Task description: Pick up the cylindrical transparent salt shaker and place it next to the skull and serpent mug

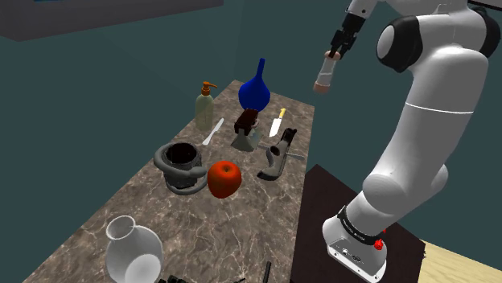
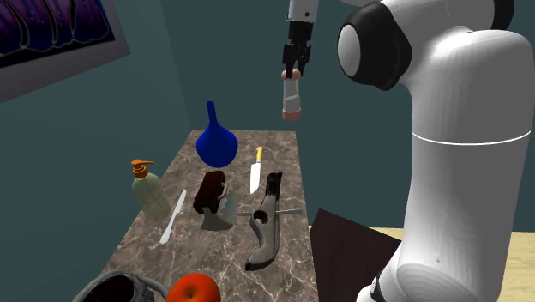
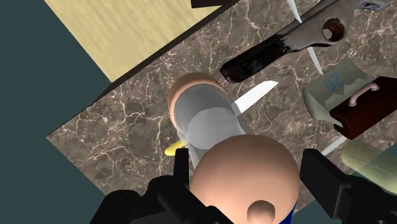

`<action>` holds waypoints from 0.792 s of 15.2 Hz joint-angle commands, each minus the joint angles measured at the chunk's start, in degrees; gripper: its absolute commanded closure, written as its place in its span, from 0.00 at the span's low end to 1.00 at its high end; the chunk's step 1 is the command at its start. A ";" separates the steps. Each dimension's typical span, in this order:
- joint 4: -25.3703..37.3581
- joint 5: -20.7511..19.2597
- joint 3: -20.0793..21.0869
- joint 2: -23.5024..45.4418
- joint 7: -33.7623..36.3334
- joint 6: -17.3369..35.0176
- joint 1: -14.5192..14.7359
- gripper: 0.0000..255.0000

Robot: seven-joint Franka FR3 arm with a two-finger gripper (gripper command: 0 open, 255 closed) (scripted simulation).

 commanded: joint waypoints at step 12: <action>-17.30 -8.61 3.55 -17.01 14.00 5.02 13.04 1.00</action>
